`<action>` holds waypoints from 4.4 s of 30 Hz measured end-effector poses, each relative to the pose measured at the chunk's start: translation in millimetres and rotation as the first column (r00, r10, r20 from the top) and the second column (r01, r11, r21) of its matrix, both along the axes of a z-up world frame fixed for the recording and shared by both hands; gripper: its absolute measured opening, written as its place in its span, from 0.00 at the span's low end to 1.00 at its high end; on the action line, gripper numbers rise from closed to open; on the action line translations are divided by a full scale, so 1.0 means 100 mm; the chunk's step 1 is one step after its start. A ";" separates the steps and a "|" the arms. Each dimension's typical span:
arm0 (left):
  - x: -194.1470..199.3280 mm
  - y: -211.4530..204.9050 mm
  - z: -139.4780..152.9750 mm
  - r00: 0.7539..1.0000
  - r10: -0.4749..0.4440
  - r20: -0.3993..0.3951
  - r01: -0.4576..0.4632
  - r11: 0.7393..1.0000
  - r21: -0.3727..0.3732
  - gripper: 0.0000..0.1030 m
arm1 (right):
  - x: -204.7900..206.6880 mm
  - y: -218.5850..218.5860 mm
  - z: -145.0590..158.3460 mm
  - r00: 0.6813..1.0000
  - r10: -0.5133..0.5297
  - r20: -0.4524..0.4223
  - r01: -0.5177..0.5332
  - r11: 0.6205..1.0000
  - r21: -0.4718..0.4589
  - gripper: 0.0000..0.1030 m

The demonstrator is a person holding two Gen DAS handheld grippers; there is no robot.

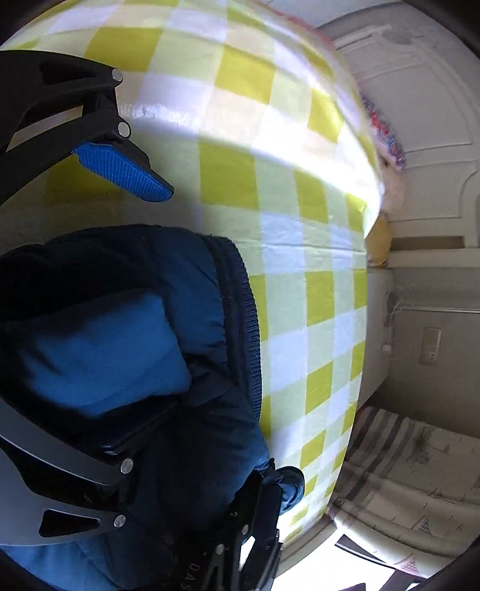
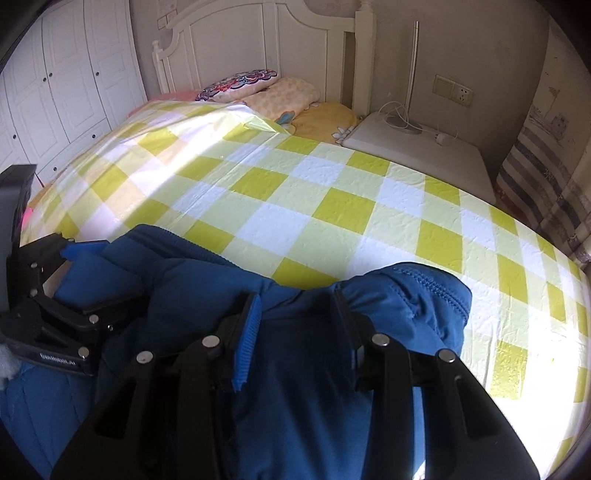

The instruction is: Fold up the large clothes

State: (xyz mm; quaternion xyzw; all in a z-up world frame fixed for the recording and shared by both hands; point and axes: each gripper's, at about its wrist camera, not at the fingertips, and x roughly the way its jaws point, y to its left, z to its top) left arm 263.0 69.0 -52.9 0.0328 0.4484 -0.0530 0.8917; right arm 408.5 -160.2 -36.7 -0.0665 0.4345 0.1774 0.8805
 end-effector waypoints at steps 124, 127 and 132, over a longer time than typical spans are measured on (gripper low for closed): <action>-1.00 0.23 0.57 0.899 0.239 0.368 -0.007 0.846 -0.532 0.96 | -0.85 0.51 -0.29 0.938 0.110 0.329 -0.024 0.966 -0.257 0.87; -1.26 0.16 0.88 0.863 0.217 0.456 -0.027 0.922 -0.386 0.96 | -1.09 0.31 -0.02 0.947 0.083 0.311 -0.046 0.991 -0.123 0.86; -1.96 -0.05 1.28 0.747 0.185 0.639 -0.068 0.977 -0.203 0.96 | -1.92 -0.18 0.64 0.866 -0.048 0.497 0.018 0.998 0.064 0.98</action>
